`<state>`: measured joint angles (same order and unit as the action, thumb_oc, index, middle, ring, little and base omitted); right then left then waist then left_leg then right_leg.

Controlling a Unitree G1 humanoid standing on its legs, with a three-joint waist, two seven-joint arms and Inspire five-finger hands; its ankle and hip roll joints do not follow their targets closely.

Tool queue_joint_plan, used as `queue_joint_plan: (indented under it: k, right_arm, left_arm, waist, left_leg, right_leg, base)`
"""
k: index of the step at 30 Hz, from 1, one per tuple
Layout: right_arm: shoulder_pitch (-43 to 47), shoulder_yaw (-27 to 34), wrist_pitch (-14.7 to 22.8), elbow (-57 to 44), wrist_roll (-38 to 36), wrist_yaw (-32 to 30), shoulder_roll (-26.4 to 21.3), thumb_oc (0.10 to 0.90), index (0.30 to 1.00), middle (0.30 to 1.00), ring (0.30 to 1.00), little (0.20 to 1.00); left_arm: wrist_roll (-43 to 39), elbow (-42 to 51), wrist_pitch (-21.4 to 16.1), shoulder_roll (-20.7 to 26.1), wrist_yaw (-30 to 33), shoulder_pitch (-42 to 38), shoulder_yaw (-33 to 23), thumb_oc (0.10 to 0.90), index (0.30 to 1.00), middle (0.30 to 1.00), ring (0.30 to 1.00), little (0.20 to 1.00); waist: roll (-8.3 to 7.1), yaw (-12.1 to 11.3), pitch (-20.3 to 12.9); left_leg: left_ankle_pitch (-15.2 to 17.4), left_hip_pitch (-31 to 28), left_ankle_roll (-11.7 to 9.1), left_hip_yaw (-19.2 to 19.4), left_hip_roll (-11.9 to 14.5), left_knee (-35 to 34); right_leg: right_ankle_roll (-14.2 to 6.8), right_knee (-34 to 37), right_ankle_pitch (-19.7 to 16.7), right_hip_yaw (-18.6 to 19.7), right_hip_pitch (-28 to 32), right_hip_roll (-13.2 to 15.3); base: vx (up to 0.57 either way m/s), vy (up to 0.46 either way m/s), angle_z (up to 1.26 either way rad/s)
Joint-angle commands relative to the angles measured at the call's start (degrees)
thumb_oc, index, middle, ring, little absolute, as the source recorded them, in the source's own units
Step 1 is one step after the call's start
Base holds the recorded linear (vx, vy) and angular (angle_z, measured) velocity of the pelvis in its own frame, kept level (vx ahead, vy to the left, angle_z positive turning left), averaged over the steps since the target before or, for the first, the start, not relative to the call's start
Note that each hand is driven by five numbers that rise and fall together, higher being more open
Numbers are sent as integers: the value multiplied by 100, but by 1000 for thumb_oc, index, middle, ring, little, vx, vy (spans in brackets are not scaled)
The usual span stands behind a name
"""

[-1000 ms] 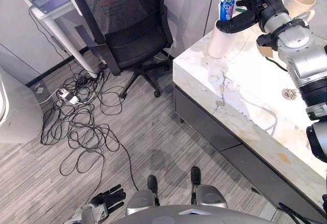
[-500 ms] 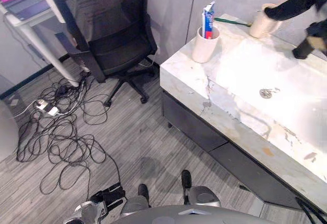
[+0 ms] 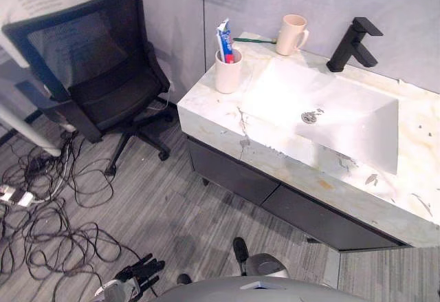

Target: Organize the bathroom.

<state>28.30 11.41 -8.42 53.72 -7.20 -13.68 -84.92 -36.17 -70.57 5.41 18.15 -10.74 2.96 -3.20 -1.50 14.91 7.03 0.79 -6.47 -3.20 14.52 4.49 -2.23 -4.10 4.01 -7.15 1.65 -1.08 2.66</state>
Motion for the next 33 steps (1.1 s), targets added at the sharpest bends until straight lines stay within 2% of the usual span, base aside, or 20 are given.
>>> queue_joint_plan:
  k: [1, 2, 3, 7, 8, 9, 10, 11, 12, 14, 16, 19, 20, 21, 23, 25, 26, 29, 31, 33]
  right_arm:
    - [-717, 1015, 137, 280, -17, -305, -6, 800, 900, 900, 900, 900]
    - [-980, 1251, 15, 375, -61, -290, 81, 800, 900, 900, 900, 900]
    - [-1600, 1830, 142, 646, -110, -276, 325, 800, 900, 900, 900, 900]
    - [-2403, 2555, 6, 1079, -318, -566, 959, 800, 900, 900, 900, 900]
    - [-2536, 2655, 28, 1179, -366, -669, 1157, 800, 900, 900, 900, 900]
    - [-2610, 2708, -3, 1220, -432, -726, 1273, 800, 900, 900, 900, 900]
    - [-2696, 2775, -131, 1244, -508, -749, 1390, 800, 900, 900, 900, 900]
    - [-2775, 2766, -201, 1337, -643, -785, 1632, 800, 900, 900, 900, 900]
    - [-2840, 2719, -250, 1367, -786, -806, 1886, 800, 900, 900, 900, 900]
    - [-2900, 2669, -341, 1389, -884, -740, 2123, 800, 900, 900, 900, 900]
    - [-2993, 2528, -601, 1538, -1147, -365, 2628, 800, 900, 900, 900, 900]
    - [-3042, 2265, -787, 1751, -1469, 152, 3182, 800, 900, 900, 900, 900]
    - [-3040, 2015, -927, 1905, -1532, 728, 3539, 800, 900, 900, 900, 900]
    - [-3035, 1977, -1062, 1926, -1472, 930, 3583, 800, 900, 900, 900, 900]
    - [-2909, 1441, -1202, 2054, -1668, 1257, 4050, 800, 900, 900, 900, 900]
    - [-2850, 983, -1393, 2115, -1397, 1762, 4450, 800, 900, 900, 900, 900]
    - [-2846, 940, -1386, 2120, -1418, 1758, 4484, 800, 900, 900, 900, 900]
    - [-2779, 347, -1540, 2232, -1477, 2087, 5102, 800, 900, 900, 900, 900]
    - [-2763, 229, -1582, 2254, -1435, 2181, 5222, 800, 900, 900, 900, 900]
    - [-2708, -254, -1638, 2281, -1165, 2556, 5681, 800, 900, 900, 900, 900]
  left_arm:
    - [-222, 2, -142, 438, -87, 101, -92, 709, 764, 764, 764, 764]
    - [-228, -3, -139, 450, -91, 72, -81, 689, 733, 733, 733, 733]
    - [-223, -25, -134, 464, -92, 2, -51, 613, 620, 620, 620, 620]
    - [-285, -62, -144, 452, -41, -157, 79, 573, 559, 559, 559, 559]
    - [-318, -52, -131, 441, -11, -192, 118, 576, 564, 564, 564, 564]
    - [-328, -37, -112, 435, 12, -211, 134, 584, 575, 575, 575, 575]
    - [-334, -15, -82, 432, 41, -230, 152, 623, 634, 634, 634, 634]
    - [-339, 0, -51, 419, 72, -284, 174, 747, 820, 820, 820, 820]
    - [-372, 27, -3, 421, 99, -327, 204, 800, 900, 900, 900, 900]
    - [-352, 45, 36, 412, 130, -355, 190, 800, 900, 900, 900, 900]
    - [-308, 63, 65, 383, 156, -377, 157, 800, 900, 900, 900, 900]
    - [-213, 98, 128, 351, 207, -441, 121, 800, 900, 900, 900, 900]
    - [-111, 77, 152, 335, 198, -478, 96, 800, 900, 900, 900, 900]
    - [-90, 75, 158, 334, 201, -482, 94, 800, 900, 900, 900, 900]
    - [99, 59, 187, 331, 145, -529, 65, 800, 900, 900, 900, 900]
    - [278, 134, 268, 339, 104, -573, 12, 800, 900, 900, 900, 900]
    - [281, 140, 271, 341, 104, -573, 17, 800, 900, 900, 900, 900]
    - [367, 263, 428, 307, 111, -599, 35, 800, 900, 900, 900, 900]
    - [403, 286, 453, 292, 108, -603, 44, 800, 900, 900, 900, 900]
    - [522, 346, 536, 223, 72, -592, 103, 800, 900, 900, 900, 900]
  waist:
    - [-222, 64, -188]
    - [-227, 75, -184]
    - [-231, 71, -169]
    - [-210, 75, -138]
    - [-199, 81, -131]
    - [-191, 88, -126]
    - [-185, 90, -121]
    - [-177, 97, -102]
    - [-165, 114, -78]
    - [-156, 127, -68]
    - [-134, 119, -54]
    - [-120, 85, -41]
    - [-121, 54, -40]
    - [-123, 51, -40]
    - [-128, -39, -46]
    - [-131, -108, -54]
    - [-133, -111, -54]
    - [-130, -214, -35]
    - [-127, -231, -28]
    - [-106, -309, -4]
  left_leg:
    - [900, 211, 239, 136, 35, 1131]
    - [910, 212, 243, 141, 34, 1141]
    - [934, 208, 254, 150, 34, 1159]
    - [974, 191, 285, 166, 28, 1159]
    - [977, 199, 290, 150, 22, 1158]
    - [979, 205, 292, 142, 18, 1157]
    - [982, 214, 292, 136, 14, 1161]
    - [990, 223, 294, 111, 11, 1168]
    - [998, 235, 299, 90, 4, 1181]
    - [1008, 244, 295, 77, 0, 1194]
    - [1008, 256, 284, 45, -3, 1206]
    - [995, 278, 285, -2, -12, 1211]
    - [990, 300, 285, -41, -22, 1234]
    - [988, 304, 285, -48, -24, 1237]
    - [944, 315, 283, -89, -53, 1221]
    - [922, 316, 286, -120, -53, 1221]
    - [921, 318, 285, -124, -54, 1223]
    - [926, 326, 300, -200, -72, 1263]
    - [919, 326, 304, -210, -75, 1262]
    - [889, 343, 303, -245, -74, 1283]
  right_leg:
    - [-268, -819, 841, 404, -307, -87]
    - [-265, -828, 836, 413, -321, -88]
    - [-262, -835, 828, 428, -335, -89]
    - [-248, -849, 805, 448, -366, -104]
    - [-248, -857, 801, 451, -377, -106]
    - [-246, -860, 798, 454, -384, -108]
    - [-242, -863, 794, 457, -391, -111]
    - [-237, -871, 786, 459, -407, -112]
    - [-231, -875, 776, 450, -418, -109]
    - [-230, -877, 770, 438, -431, -105]
    - [-223, -862, 752, 407, -442, -90]
    - [-213, -870, 756, 369, -449, -82]
    - [-208, -877, 762, 344, -438, -72]
    - [-207, -878, 763, 340, -437, -70]
    - [-196, -854, 733, 289, -442, -51]
    - [-188, -854, 733, 234, -437, -32]
    - [-188, -855, 733, 229, -436, -31]
    - [-190, -851, 734, 154, -398, -24]
    - [-186, -850, 737, 142, -388, -25]
    - [-177, -860, 752, 84, -348, -31]
  base:
    - [-29, 10, -13]
    - [-21, 1, -12]
    - [-16, -1, -14]
    - [-9, -7, -17]
    - [-7, -11, -14]
    - [-9, -11, -9]
    - [-16, -16, -9]
    - [-26, -20, -7]
    - [-25, -18, -4]
    - [-15, -9, 8]
    - [-12, -9, 20]
    - [-11, -13, 14]
    - [-6, -23, 10]
    - [-2, -24, 6]
    - [-8, -39, 6]
    - [1, -49, 9]
    - [5, -45, 17]
    - [8, -41, 14]
    - [3, -21, 14]
    - [8, -28, 15]
